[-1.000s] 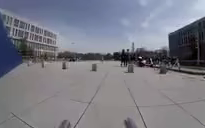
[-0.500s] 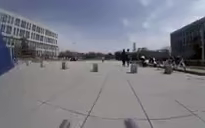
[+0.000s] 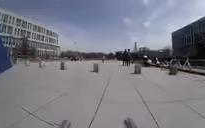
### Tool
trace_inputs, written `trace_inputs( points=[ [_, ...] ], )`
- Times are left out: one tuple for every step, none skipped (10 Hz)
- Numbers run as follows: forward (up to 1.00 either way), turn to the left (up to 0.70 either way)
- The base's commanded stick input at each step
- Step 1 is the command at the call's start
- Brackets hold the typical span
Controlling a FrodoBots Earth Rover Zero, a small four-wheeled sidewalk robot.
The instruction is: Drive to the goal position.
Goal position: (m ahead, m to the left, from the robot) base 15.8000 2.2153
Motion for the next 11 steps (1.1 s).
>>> trace_inputs(
  points=[
    [0.7, -0.35],
    [0.7, -0.35],
    [0.7, -0.35],
    [0.7, -0.31],
    [0.7, -0.07],
    [0.7, 0.0],
    [0.7, 0.0],
    [0.7, 0.0],
    [0.7, 0.0],
    [0.7, 0.0],
    [0.7, 0.0]
  ],
)
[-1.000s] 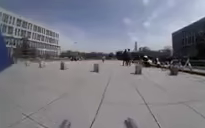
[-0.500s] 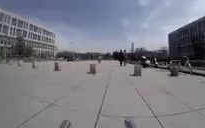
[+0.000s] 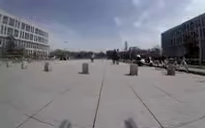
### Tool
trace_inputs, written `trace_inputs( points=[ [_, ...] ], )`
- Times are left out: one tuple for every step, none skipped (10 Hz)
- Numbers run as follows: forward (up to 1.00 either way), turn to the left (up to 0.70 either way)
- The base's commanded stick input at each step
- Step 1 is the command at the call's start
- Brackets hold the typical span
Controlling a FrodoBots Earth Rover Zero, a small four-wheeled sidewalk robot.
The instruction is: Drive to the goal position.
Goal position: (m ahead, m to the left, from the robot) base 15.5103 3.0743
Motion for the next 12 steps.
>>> trace_inputs(
  points=[
    [0.7, -0.18],
    [0.7, -0.35],
    [0.7, -0.35],
    [0.7, -0.35],
    [0.7, -0.17],
    [0.36, 0.0],
    [0.0, 0.0],
    [0.0, 0.0],
    [0.0, 0.0],
    [0.0, 0.0],
    [0.0, 0.0],
    [0.0, 0.0]
  ],
)
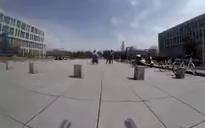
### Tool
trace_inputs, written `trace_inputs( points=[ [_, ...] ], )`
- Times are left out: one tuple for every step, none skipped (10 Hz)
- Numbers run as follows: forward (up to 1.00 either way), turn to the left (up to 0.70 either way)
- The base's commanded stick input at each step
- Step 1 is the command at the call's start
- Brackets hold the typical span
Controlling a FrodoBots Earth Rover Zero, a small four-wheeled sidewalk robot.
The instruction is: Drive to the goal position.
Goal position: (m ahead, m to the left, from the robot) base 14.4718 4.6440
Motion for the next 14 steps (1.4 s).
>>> trace_inputs(
  points=[
    [0.0, 0.0],
    [0.0, 0.0],
    [0.0, 0.0],
    [0.7, 0.0],
    [0.7, 0.0],
    [0.7, 0.0],
    [0.7, 0.0],
    [0.7, 0.0],
    [0.7, -0.07],
    [0.7, -0.32],
    [0.7, -0.35],
    [0.7, -0.35],
    [0.7, -0.35],
    [0.7, -0.05]
  ],
)
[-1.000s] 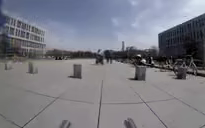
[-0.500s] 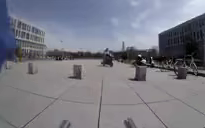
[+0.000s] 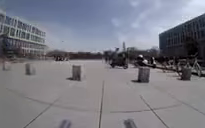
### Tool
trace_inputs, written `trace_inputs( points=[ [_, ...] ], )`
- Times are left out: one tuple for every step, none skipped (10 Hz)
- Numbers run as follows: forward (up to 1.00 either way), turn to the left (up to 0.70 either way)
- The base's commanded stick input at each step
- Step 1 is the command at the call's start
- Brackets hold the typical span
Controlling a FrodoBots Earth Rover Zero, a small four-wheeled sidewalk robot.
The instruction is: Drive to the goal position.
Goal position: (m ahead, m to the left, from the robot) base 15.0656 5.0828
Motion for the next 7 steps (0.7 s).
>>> trace_inputs(
  points=[
    [0.7, 0.0],
    [0.7, 0.0],
    [0.7, 0.0],
    [0.7, 0.0],
    [0.7, 0.0],
    [0.7, 0.0],
    [0.7, -0.04]
  ],
)
